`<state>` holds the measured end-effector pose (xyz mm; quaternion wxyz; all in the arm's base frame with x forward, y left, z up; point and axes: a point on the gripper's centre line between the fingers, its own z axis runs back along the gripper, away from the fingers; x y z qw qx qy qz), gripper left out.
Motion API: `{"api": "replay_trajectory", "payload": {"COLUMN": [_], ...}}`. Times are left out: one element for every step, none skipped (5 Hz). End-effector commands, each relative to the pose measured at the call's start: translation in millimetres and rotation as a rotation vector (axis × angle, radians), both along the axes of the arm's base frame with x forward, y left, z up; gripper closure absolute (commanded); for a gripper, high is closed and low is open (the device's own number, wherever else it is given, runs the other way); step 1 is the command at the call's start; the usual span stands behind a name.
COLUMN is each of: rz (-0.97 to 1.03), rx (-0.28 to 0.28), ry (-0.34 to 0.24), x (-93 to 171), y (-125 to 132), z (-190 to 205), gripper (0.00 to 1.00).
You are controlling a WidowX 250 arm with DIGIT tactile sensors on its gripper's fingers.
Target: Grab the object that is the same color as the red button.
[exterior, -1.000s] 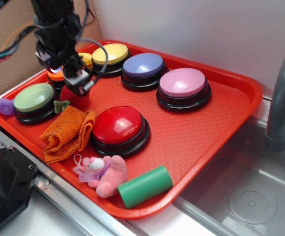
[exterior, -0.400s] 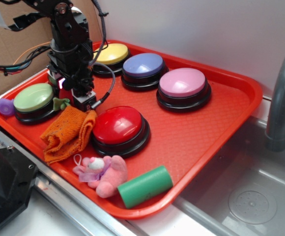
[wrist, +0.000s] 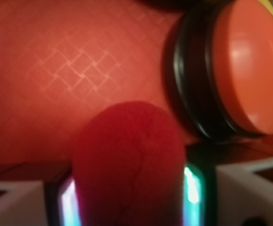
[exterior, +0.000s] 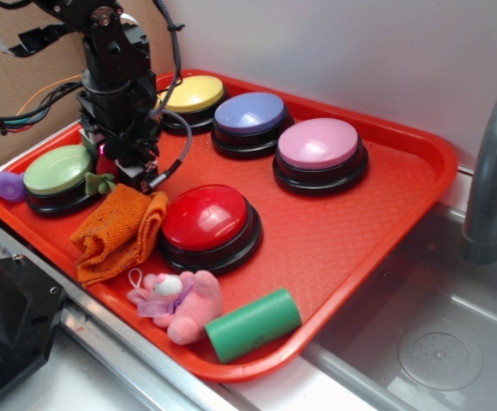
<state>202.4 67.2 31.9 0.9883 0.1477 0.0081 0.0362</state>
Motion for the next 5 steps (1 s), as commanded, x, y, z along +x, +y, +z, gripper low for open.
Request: {"api": "replay_trajectory", "payload": {"rz": [0.122,0.168,0.13,0.112,0.122], "rx": [-0.228,-0.304,-0.313,-0.269,-0.277], "ry": [-0.077,-0.146,-0.2,-0.22,-0.221], "x": [22.7,28.1,38.2,49.0,57.6], "y": [-8.4,-17.7,-29.2,-40.1,-44.6], "z": [75.3,108.5,137.9,147.6,128.7], "gripper": [1.0,1.0,1.0,1.0,1.0]}}
